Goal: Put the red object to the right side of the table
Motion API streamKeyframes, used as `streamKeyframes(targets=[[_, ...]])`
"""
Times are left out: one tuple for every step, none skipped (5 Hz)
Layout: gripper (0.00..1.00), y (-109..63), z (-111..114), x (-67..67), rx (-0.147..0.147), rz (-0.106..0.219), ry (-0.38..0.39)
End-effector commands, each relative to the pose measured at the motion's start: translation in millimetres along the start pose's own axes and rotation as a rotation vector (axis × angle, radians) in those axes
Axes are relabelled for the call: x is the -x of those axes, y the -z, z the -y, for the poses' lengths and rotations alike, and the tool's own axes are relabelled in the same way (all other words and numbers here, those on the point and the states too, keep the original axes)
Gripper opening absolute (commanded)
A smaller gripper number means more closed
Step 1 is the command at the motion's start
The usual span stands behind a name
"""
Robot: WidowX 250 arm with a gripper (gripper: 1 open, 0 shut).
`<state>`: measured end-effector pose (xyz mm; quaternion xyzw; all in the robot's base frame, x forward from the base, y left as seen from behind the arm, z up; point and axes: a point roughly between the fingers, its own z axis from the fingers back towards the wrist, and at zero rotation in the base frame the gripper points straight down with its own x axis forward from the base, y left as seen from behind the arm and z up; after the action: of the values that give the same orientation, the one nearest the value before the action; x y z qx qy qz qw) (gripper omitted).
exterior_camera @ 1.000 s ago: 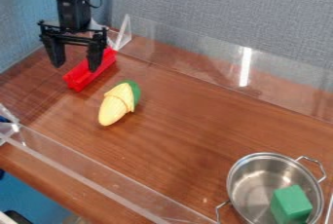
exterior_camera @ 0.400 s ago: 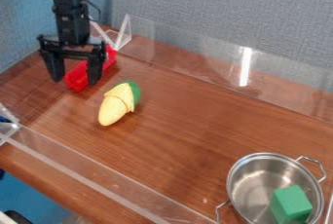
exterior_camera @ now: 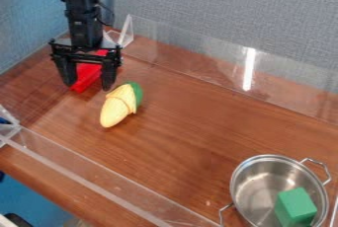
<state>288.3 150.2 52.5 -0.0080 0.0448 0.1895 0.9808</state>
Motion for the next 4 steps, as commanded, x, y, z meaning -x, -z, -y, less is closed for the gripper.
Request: streamKeyframes(targets=[[1.00, -27.5, -3, -15.8, 0.001, 0.099, -0.079], [1.00, -25.9, -6, -23.7, 0.005, 0.106, -0.147], [1.00, -32.9, -16, -22.9, 0.000, 0.106, -0.138], [1.00, -40.8, -24, -20.4, -0.005, 0.106, -0.126]])
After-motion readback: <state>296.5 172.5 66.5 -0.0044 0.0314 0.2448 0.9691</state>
